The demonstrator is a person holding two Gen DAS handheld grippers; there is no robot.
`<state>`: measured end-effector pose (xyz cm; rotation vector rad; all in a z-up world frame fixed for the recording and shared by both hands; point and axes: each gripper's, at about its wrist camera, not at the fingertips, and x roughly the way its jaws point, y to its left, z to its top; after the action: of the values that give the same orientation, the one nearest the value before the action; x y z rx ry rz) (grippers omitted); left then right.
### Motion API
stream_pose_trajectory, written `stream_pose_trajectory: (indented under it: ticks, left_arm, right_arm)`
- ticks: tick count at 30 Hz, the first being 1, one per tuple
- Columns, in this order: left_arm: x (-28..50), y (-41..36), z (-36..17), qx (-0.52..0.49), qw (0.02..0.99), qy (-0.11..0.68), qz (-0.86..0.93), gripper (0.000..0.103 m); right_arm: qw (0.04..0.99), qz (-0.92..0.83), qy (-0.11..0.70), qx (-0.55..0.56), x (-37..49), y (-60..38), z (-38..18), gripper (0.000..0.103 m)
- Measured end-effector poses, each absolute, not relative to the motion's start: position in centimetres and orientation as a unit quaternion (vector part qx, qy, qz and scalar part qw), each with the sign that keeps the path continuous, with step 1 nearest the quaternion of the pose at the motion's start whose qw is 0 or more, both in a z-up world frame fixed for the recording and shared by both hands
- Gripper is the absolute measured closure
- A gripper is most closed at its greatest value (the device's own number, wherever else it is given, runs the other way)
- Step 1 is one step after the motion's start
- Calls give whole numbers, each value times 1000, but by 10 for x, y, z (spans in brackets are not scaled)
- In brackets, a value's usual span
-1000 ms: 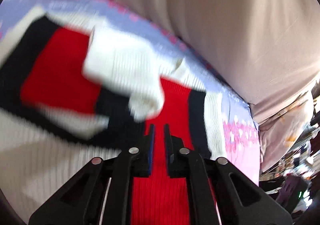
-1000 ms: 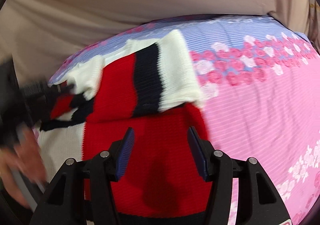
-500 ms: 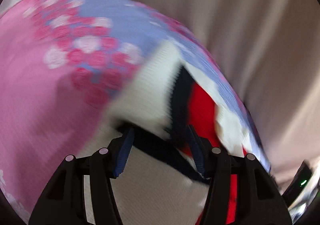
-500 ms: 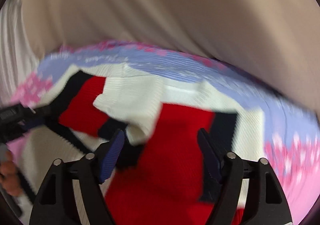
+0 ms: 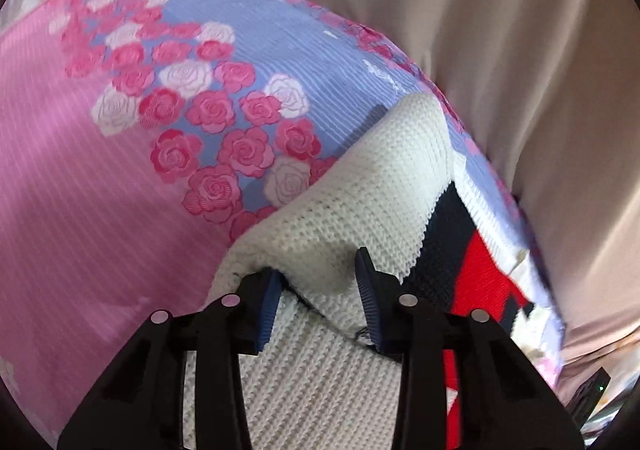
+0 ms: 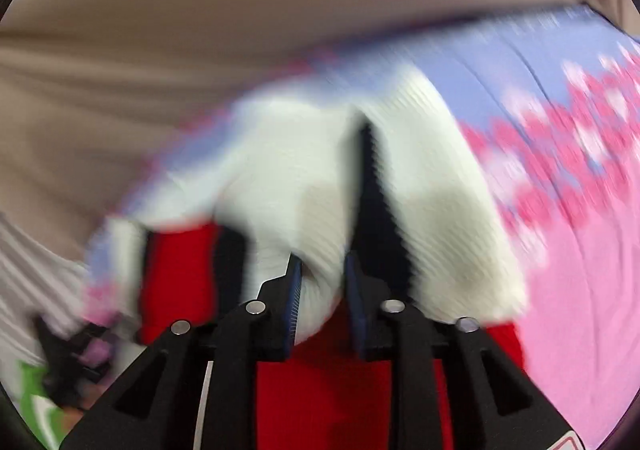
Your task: Fold small clothes
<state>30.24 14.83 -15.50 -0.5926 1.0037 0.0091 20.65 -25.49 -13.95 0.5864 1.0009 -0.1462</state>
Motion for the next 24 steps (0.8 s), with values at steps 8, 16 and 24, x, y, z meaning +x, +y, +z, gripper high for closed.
stream_pose_trajectory:
  ticks: [8,16,24]
  left_arm:
    - [298,164,-154,-366,806,465,17,62]
    - [292,168,-141,-352,826,437,47,91]
    - [289,158,-157,-323,833,445,59,92]
  right_arm:
    - [848,-77,429,302,197,-278,-121,32]
    - [838,-49,412,356,222,-306,-109,96]
    - [828,-72,474,292,236,-319,-153,97]
